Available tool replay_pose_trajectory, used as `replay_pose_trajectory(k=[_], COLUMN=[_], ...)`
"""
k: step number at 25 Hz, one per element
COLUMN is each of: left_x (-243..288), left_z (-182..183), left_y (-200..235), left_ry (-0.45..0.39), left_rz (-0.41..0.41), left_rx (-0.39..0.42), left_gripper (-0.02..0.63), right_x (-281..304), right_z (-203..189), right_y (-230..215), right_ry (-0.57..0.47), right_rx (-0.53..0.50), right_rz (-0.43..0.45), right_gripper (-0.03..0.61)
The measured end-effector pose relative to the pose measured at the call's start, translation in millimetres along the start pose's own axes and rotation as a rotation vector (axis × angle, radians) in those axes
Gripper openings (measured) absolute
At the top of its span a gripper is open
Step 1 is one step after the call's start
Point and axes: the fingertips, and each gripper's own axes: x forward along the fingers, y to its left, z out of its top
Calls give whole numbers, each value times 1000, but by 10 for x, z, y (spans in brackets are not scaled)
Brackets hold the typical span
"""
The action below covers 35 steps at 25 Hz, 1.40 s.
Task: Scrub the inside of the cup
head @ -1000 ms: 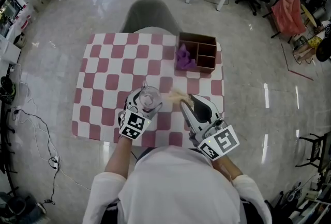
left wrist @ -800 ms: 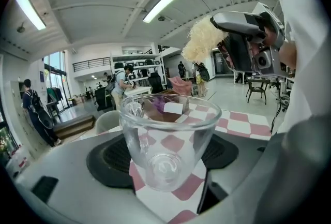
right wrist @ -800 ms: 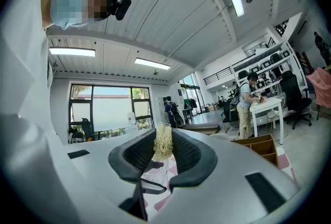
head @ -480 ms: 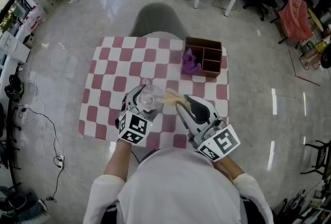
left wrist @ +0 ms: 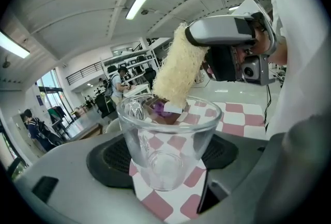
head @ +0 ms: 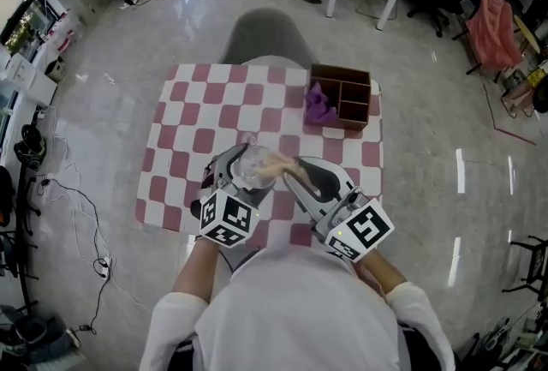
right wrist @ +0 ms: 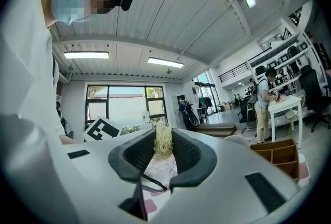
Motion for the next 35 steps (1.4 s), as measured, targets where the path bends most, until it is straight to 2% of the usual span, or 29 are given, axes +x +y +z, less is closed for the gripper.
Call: replay_pose_trajectory(k=[8, 13, 21, 29, 35], left_x=[-78, -93, -86, -67, -79], left_z=[90, 88, 27, 54, 37], left_y=[-24, 6, 19, -108, -32], left_ry=[17, 33, 66, 70, 65], left_rz=[13, 38, 55, 42, 55], left_rx=[44, 63, 110, 162, 137], left_gripper=[379, 379, 379, 379, 379], right_x=[121, 139, 196, 254, 188], right_z=[-106, -222, -284, -174, -277], right_y=[11, 52, 221, 87, 49], right_ry=[61, 141, 193, 147, 200], right_rx=[-37, -78, -68, -61, -61], right_rz=[53, 61, 132, 75, 45], right_gripper=[107, 107, 107, 107, 106])
